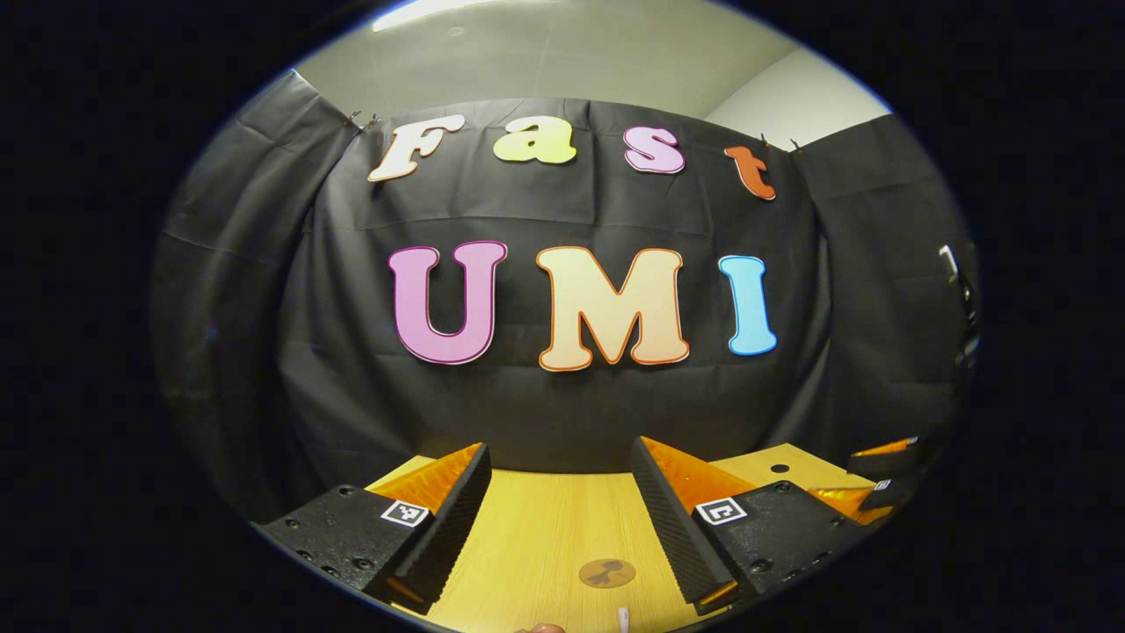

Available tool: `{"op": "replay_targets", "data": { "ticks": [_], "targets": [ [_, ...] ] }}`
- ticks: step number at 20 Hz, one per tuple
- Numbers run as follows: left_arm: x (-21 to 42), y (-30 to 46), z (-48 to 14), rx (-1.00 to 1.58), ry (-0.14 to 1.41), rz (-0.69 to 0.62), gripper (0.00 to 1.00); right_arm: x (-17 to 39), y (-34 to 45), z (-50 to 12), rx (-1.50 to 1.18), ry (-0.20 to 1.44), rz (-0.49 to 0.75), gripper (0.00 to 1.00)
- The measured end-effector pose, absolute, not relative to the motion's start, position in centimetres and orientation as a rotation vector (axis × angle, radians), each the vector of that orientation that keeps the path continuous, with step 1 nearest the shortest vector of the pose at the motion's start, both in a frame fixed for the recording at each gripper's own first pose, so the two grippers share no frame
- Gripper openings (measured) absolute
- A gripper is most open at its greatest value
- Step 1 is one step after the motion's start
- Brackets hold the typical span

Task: Put the toothbrush and toothpaste on the desktop into the cup, then pick up the cup and place it on the coaster on the desktop.

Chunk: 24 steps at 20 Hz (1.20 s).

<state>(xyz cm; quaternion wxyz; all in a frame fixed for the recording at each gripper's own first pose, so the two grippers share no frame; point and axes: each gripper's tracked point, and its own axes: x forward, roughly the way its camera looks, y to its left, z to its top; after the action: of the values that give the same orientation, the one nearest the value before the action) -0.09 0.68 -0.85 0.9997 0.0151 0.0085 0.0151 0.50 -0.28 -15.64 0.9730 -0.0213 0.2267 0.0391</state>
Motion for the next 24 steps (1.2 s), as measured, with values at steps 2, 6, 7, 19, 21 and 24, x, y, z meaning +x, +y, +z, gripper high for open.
{"op": "replay_targets", "data": {
  "ticks": [2, 6, 7, 19, 21, 24],
  "targets": [
    [-0.3, 1.1, -0.9, 0.036, 0.019, 0.04, 0.94, -0.1, -0.2, -18.3, -0.041, 0.535, 0.091, 0.99],
    [-0.8, 2.0, -1.2, 0.047, 0.026, 0.065, 0.94, -1.3, 0.1, -23.2, -0.026, 0.7, 0.111, 1.0],
    [-0.9, 2.1, -1.3, 0.049, 0.03, 0.07, 0.94, -1.7, 0.1, -24.3, -0.025, 0.733, 0.116, 1.0],
    [-1.4, 3.8, -3.1, 0.072, 0.09, 0.117, 0.94, -6.7, 0.1, -35.6, -0.051, 1.141, 0.136, 0.98],
    [-1.3, 3.8, -3.7, 0.072, 0.104, 0.114, 0.94, -6.9, -0.1, -36.7, -0.076, 1.173, 0.134, 0.92],
    [-1.2, 3.7, -4.6, 0.062, 0.128, 0.106, 0.94, -7.2, 0.1, -38.2, -0.082, 1.222, 0.131, 0.92]
  ]
}}
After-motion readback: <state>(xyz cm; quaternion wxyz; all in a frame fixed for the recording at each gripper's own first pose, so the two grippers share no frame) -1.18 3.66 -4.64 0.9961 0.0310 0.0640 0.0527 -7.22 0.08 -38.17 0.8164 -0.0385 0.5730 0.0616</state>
